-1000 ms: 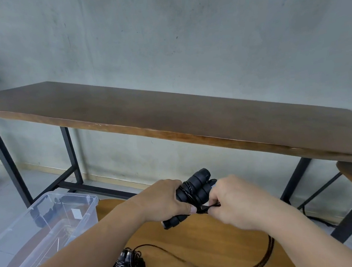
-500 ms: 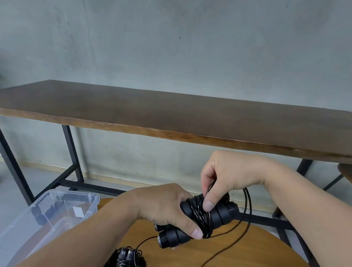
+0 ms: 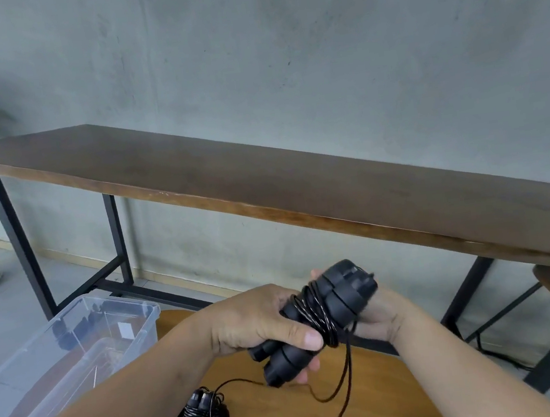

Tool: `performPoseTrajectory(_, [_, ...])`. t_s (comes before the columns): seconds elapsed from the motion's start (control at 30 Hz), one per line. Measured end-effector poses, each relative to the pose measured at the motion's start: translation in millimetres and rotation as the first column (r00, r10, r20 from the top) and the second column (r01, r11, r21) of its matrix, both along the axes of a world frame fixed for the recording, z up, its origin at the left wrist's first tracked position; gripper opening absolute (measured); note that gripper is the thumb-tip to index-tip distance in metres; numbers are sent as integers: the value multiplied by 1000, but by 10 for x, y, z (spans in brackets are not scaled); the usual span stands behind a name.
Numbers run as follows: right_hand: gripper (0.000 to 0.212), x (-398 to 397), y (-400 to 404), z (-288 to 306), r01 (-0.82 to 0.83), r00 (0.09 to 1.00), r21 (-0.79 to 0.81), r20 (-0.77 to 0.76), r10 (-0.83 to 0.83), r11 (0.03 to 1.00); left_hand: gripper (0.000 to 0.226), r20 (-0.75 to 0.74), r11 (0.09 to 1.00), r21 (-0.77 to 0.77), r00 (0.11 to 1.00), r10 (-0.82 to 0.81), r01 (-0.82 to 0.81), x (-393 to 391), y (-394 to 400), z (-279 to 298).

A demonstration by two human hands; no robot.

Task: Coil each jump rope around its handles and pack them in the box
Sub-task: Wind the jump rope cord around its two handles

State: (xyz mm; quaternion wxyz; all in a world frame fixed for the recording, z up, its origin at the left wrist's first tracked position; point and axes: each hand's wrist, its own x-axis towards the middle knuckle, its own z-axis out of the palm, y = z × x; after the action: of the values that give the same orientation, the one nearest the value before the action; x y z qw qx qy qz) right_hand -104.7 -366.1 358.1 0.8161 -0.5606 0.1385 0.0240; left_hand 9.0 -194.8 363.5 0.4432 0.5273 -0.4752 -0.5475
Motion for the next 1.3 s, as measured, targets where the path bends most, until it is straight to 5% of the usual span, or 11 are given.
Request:
performPoseTrajectory(0.17, [19,-109,137,-242,58,997,-272,-31,-69,961,50,8,965,-35,966,260,-259,155,39,-78])
performPoseTrajectory(0.37, [35,-114,290,-297,103,971,-711,-79,-225,696,46,384,904,-52,827,411,-425,171,-20,-54])
performPoseTrajectory(0.47, [34,-144,342,-358,119,957,-663,-122,-264,739,53,835,928,-83,482,264,-364,58,-60,31])
performPoseTrajectory(0.57, [24,-146,402,-367,123,949,-596,-162,-269,794,55,971,937,-126,155,184,-325,-99,-139,-43])
performPoseTrajectory(0.73, [25,-171,483,-352,49,939,-625,-238,-250,779,43,980,907,-174,23,198,-383,-93,-222,-282])
performPoseTrajectory(0.83, [26,-190,500,-256,-72,936,-767,-272,-222,638,42,974,873,-223,-61,218,-434,-38,-249,-391])
performPoseTrajectory(0.97, [31,-191,543,-94,-251,937,-923,-307,-165,292,43,968,876,-245,-149,200,-416,23,-245,-445])
performPoseTrajectory(1.3, [11,-47,471,491,-319,945,-924,-294,-145,-209,42,951,901,-285,-210,225,-326,-104,-283,-380])
